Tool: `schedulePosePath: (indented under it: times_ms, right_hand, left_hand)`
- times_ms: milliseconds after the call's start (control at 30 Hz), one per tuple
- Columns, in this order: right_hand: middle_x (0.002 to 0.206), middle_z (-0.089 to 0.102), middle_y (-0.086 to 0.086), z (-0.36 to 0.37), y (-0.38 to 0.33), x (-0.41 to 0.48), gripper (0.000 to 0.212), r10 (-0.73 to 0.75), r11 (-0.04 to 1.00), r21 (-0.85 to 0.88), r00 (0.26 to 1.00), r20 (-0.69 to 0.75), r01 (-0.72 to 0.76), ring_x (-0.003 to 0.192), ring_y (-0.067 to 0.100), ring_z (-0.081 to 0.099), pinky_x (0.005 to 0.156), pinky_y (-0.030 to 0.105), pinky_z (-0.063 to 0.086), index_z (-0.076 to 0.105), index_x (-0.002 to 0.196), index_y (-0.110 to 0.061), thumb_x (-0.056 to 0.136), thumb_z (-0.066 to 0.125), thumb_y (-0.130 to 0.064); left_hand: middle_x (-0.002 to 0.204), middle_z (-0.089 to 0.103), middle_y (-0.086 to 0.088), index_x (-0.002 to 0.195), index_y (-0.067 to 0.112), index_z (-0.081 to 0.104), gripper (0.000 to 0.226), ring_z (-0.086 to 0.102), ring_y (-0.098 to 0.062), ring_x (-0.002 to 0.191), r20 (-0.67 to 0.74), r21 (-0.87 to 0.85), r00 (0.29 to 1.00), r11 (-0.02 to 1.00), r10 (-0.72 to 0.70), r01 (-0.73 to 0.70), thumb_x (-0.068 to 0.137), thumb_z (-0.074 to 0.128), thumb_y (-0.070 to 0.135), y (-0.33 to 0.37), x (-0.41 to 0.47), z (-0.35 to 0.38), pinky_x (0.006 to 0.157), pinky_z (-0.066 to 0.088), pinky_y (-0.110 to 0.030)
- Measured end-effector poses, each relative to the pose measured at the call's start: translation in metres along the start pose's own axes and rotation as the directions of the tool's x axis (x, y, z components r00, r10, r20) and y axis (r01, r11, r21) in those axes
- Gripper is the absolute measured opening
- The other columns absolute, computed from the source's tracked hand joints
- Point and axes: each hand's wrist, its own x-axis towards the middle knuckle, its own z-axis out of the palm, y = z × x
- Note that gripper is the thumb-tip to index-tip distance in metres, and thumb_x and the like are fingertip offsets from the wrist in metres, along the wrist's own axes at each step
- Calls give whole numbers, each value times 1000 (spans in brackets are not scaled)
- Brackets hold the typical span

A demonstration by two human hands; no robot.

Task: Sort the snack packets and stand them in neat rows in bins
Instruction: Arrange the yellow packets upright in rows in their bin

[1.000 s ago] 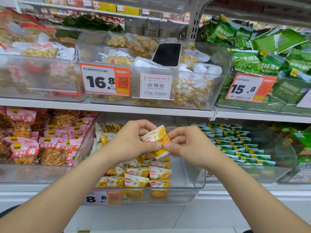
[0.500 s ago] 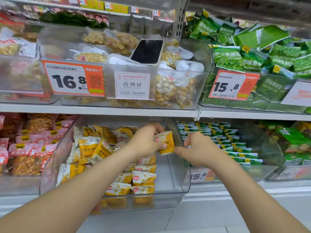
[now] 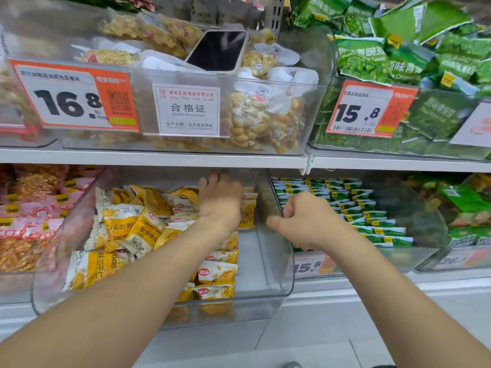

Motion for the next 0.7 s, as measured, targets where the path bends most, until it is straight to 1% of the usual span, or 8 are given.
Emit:
schedulePosePath:
  times_ms: [100, 167, 267, 333, 400, 500, 567, 700]
  right_hand:
    - [80, 60, 4, 0, -2, -4, 52, -9, 999, -51, 999, -50, 6, 76, 24, 60, 61, 34, 44, 53, 94, -9, 93, 69, -58]
    - [91, 61, 7, -2, -7, -8, 52, -36, 993, -114, 993, -108, 23, 87, 30, 63, 67, 38, 50, 52, 102, -12, 93, 67, -60]
    - [79, 64, 7, -5, -18, -14, 39, -152, 978, -162, 979, -136, 130, 79, 28, 64, 72, 43, 58, 59, 84, -15, 95, 67, -52]
    - [74, 64, 1, -3, -26, -19, 35, -231, 962, -178, 963, -136, 206, 78, 24, 64, 72, 43, 59, 58, 73, -21, 93, 69, -48]
    - [69, 65, -4, 2, -33, -23, 33, -300, 945, -172, 945, -128, 277, 74, 18, 64, 70, 41, 59, 59, 71, -23, 91, 71, -46]
    - [71, 67, -7, 13, -42, -27, 19, -355, 922, -183, 934, -41, 343, 73, 15, 66, 68, 38, 60, 66, 79, -26, 91, 70, -40]
    - [84, 69, -4, 22, -46, -25, 3, -371, 901, -227, 928, 40, 370, 83, 19, 68, 76, 39, 61, 70, 91, -27, 91, 67, -28]
    - [94, 69, 8, 35, -52, -12, 20, -376, 860, -340, 923, 86, 382, 92, 32, 67, 81, 44, 60, 72, 100, -16, 88, 60, -7]
  left_hand:
    - [137, 56, -7, 127, 27, 65, 67, 47, -32, 132, 29, -67, 1000, 998, -13, 15, 72, 89, 58, -9, -1, -15, 103, 37, -45]
    - [137, 60, -8, 129, 25, 62, 62, 52, -34, 131, 46, -130, 999, 991, -15, 21, 79, 86, 53, -19, -8, -31, 104, 42, -46]
    - [122, 65, -6, 106, 28, 64, 23, 60, -31, 116, 27, -173, 998, 984, 57, -51, 87, 78, 29, -51, -31, -50, 93, 53, -42]
    - [104, 66, 4, 89, 33, 61, 20, 62, -22, 104, 55, -157, 989, 979, 137, -127, 85, 76, 21, -77, -50, -61, 82, 54, -36]
    - [90, 66, 13, 86, 33, 65, 18, 64, -12, 92, 151, -207, 962, 959, 226, -193, 81, 82, 30, -98, -66, -72, 80, 57, -36]
    - [102, 66, 17, 105, 35, 70, 43, 63, -9, 100, 335, -212, 892, 947, 303, -242, 74, 86, 60, -115, -85, -79, 87, 57, -36]
    - [118, 63, 16, 121, 37, 66, 58, 58, -12, 112, 380, -204, 866, 942, 326, -265, 73, 86, 64, -122, -92, -79, 95, 53, -37]
    - [133, 58, 15, 136, 39, 61, 85, 51, -12, 125, 394, -214, 853, 936, 343, -278, 62, 90, 68, -132, -98, -82, 102, 50, -36]
